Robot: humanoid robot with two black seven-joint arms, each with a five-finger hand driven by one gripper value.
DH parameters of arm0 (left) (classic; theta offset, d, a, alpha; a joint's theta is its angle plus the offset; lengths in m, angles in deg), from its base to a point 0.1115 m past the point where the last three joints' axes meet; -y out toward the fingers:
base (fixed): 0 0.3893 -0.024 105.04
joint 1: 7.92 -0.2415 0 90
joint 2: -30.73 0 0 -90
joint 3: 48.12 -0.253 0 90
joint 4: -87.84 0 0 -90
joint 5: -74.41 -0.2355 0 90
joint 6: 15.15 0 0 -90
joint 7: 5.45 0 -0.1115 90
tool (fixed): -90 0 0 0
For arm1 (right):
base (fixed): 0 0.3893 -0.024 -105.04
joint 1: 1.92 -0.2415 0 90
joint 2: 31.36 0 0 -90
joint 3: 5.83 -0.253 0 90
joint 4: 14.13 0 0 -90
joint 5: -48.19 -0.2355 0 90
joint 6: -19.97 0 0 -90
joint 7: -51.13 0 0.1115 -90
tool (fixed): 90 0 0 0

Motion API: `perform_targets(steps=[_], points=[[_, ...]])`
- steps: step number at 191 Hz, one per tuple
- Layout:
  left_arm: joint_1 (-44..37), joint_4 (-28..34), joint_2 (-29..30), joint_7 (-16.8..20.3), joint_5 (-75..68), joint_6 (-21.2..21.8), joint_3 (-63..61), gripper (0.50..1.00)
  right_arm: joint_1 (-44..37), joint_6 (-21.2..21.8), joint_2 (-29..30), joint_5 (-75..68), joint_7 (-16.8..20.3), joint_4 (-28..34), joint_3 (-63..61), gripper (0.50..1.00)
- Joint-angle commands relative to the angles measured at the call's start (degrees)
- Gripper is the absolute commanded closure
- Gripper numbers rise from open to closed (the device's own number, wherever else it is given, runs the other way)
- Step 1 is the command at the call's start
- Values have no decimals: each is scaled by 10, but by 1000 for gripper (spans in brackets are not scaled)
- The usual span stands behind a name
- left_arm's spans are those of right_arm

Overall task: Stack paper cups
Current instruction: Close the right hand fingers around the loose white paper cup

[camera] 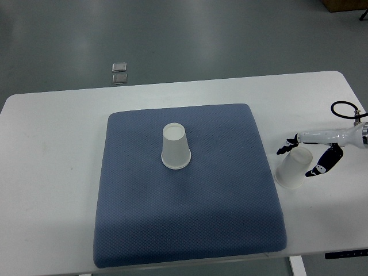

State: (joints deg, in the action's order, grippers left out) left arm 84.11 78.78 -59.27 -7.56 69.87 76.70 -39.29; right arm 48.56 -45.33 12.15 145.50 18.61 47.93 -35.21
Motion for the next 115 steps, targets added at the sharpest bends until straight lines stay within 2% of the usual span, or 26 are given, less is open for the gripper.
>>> perform_targets(steps=[1, 31, 68, 90, 115], points=[[0, 0, 0, 0, 0, 0, 0, 500, 0, -1, 0, 1, 0, -4, 0, 742], [0, 0, 0, 0, 0, 0, 0, 500, 0, -8, 0, 3, -3, -8, 1, 785], [0, 0, 0, 0, 1, 0, 0, 500, -3, -9, -1, 3, -3, -10, -1, 893], [0, 0, 0, 0, 1, 0, 0, 500, -9, -12, -1, 2, -3, -10, -8, 918], [0, 0, 0, 0, 1, 0, 0, 500, -25, -18, 0, -1, -3, -8, -28, 922]])
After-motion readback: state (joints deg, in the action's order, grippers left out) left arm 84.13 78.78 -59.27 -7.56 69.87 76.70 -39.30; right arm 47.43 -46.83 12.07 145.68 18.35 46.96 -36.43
